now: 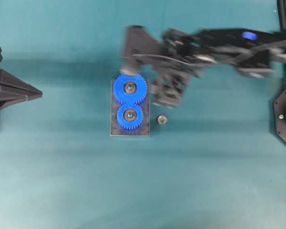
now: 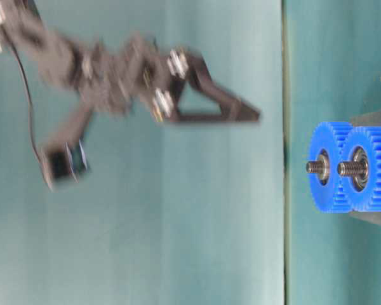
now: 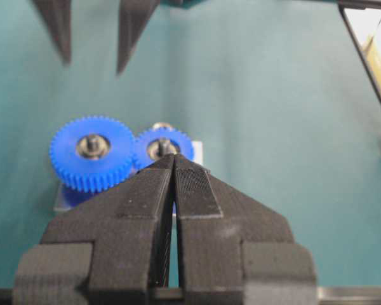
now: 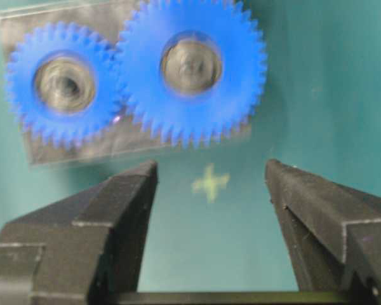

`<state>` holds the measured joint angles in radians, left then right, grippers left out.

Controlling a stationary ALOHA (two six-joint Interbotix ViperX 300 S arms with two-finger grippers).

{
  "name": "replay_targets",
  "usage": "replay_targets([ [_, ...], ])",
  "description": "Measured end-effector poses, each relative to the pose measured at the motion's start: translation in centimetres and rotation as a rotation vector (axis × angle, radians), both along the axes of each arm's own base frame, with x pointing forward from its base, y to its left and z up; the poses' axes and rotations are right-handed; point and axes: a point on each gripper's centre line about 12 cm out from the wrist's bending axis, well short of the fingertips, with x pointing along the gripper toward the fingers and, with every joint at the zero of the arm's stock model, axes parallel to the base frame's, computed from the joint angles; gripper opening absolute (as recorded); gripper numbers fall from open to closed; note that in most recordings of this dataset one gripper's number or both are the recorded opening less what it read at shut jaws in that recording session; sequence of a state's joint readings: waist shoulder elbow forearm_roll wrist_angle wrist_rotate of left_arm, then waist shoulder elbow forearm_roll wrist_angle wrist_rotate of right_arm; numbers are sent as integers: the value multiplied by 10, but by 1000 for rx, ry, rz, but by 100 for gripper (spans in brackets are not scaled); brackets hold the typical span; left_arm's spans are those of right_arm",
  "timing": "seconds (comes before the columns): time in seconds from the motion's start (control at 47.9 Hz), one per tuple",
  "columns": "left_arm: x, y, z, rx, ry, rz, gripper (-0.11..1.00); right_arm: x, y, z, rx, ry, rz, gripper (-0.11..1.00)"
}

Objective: Insert the washer onto the shaft.
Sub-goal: 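Lift the right gripper away from the upper gear, then move the right gripper to the lower silver washer and grasp it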

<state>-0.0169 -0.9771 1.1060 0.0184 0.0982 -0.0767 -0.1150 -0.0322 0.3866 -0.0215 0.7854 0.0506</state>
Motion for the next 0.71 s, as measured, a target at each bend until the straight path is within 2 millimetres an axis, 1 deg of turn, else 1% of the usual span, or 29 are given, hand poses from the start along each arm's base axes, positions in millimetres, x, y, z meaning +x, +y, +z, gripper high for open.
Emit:
replay_targets([
  [0.125,0,0,0,0,2,0,1,-18,20,-22,21,4,16,72],
  [0.188,0,0,0,0,2,2,1,-24,30,-35,33,3,26,72],
  [0.271,0,0,0,0,2,2,1,-29,37,-48,43,-11,29,72],
  [0.376,0,0,0,0,0,2,1,-29,40,-67,51,-18,22,72],
  [0.459,0,0,0,0,0,2,1,-26,42,-78,53,-15,26,72],
  [0.626,0,0,0,0,2,2,1,-23,47,-103,54,36,39,72],
  [0.71,0,0,0,0,3,0,1,-22,49,-109,53,46,44,72],
])
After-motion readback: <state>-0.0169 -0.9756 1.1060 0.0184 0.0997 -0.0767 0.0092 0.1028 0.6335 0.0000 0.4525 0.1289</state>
